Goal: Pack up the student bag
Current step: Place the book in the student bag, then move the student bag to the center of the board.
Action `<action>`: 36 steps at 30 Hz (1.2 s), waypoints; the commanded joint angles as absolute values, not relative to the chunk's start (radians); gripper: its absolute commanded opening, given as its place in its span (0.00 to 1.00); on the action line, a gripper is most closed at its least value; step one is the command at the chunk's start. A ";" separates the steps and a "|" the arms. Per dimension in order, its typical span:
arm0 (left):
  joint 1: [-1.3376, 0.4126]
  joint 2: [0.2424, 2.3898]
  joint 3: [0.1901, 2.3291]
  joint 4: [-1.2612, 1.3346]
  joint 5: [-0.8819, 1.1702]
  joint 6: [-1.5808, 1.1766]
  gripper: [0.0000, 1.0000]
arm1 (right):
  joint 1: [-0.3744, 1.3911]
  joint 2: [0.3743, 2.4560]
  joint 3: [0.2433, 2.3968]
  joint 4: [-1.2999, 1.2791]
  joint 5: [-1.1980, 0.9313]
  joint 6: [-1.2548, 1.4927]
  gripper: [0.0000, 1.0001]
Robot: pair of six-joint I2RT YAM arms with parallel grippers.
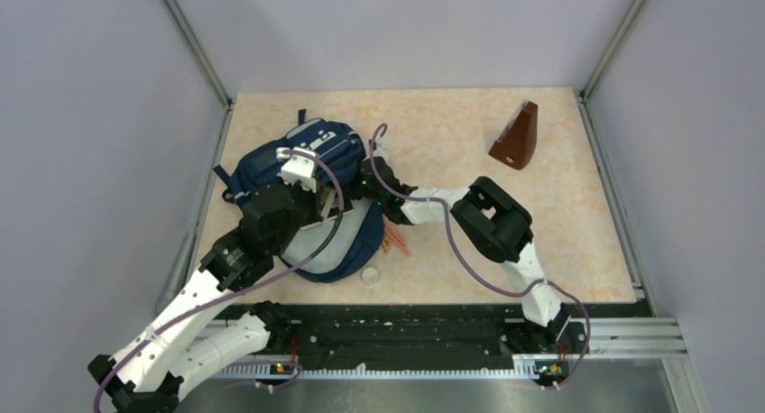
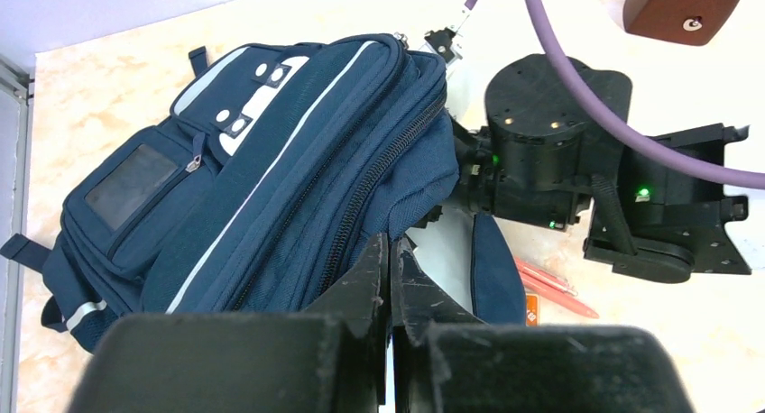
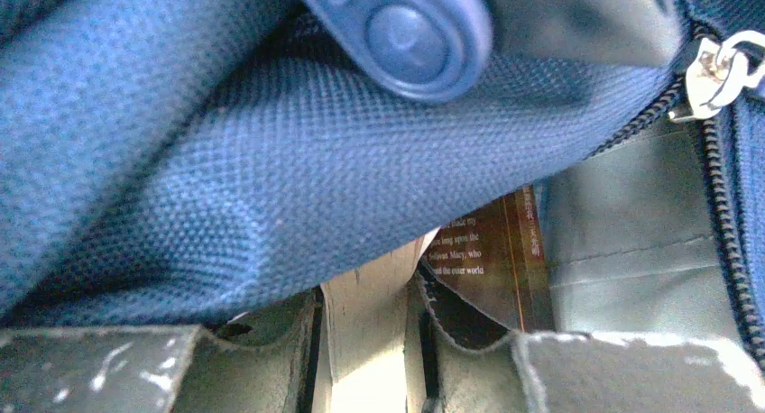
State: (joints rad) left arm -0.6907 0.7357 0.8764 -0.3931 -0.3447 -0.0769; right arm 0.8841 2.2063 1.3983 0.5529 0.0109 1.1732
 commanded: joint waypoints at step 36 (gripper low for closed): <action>-0.672 0.730 0.881 -0.252 -0.407 -0.093 0.00 | 0.918 1.496 0.825 0.428 0.218 0.650 0.77</action>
